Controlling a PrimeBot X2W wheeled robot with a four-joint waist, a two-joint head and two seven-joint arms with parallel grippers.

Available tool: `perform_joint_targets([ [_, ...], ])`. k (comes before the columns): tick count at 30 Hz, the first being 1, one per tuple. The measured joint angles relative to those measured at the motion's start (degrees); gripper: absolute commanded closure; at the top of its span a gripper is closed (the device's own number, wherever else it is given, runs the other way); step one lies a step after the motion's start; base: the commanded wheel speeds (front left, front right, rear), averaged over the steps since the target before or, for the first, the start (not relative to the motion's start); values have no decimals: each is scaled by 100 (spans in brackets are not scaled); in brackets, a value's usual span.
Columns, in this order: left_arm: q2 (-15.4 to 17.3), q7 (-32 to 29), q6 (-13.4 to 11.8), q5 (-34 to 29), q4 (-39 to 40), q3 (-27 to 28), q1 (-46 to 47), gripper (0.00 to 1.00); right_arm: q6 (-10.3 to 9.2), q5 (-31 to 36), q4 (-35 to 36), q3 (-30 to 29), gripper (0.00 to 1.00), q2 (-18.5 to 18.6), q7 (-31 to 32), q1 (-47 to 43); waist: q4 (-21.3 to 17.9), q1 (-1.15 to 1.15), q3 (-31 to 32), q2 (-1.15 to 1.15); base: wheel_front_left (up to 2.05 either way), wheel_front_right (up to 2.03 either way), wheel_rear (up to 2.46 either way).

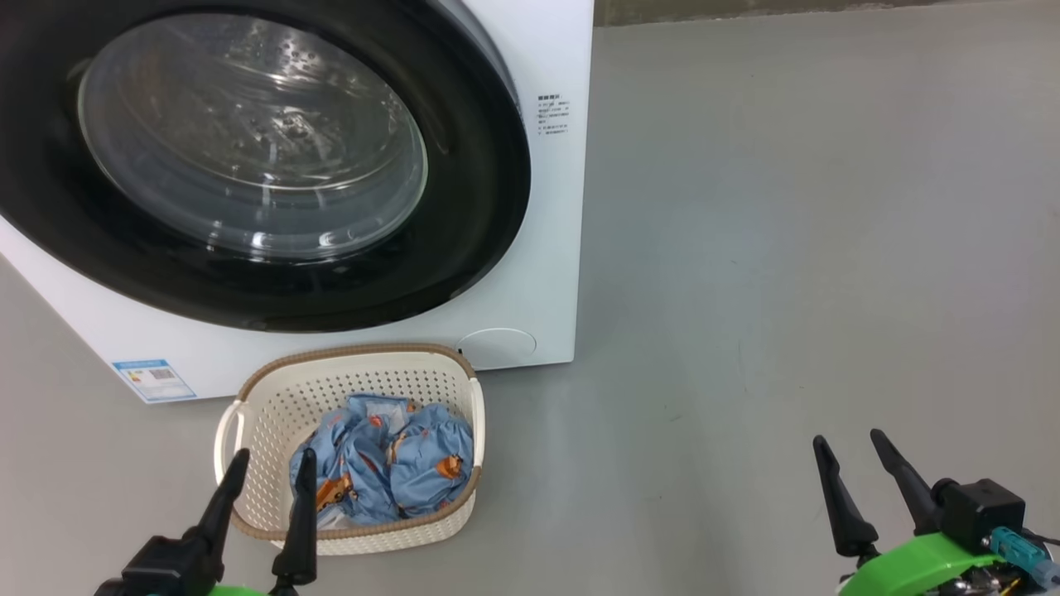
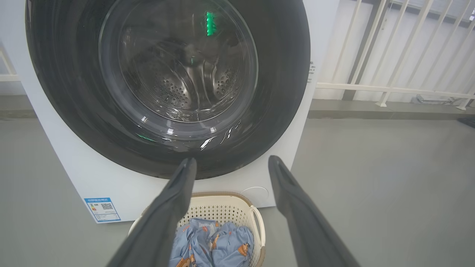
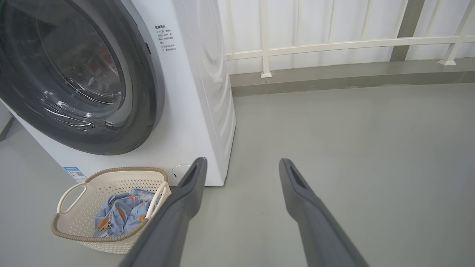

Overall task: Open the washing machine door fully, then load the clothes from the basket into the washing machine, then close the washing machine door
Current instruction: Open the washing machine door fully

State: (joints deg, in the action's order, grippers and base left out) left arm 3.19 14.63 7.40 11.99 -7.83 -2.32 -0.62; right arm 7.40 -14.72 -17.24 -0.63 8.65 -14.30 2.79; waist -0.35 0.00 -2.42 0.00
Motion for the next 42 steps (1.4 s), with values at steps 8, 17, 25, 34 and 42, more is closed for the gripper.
perform_joint_targets([
  [8,-7,0,0,85,8,-18,1,0,0,-401,79,13,100,-49,-1,416,21,0,-84,0,0,0,0],
  [17,-34,0,0,116,57,-38,64,0,0,-1427,191,-3,100,-146,-1,1152,90,0,-283,0,0,0,0],
  [25,-59,0,0,248,91,-191,410,0,0,-2688,167,66,100,51,-5,2481,292,0,-663,0,0,0,0],
  [34,-88,0,0,342,103,-366,836,0,0,-4385,56,761,100,614,-44,3659,619,0,-1084,0,0,0,0],
  [42,-102,0,0,517,136,-517,1157,0,-1,-5799,-35,1557,100,1207,140,4594,908,0,-1504,0,0,0,0],
])
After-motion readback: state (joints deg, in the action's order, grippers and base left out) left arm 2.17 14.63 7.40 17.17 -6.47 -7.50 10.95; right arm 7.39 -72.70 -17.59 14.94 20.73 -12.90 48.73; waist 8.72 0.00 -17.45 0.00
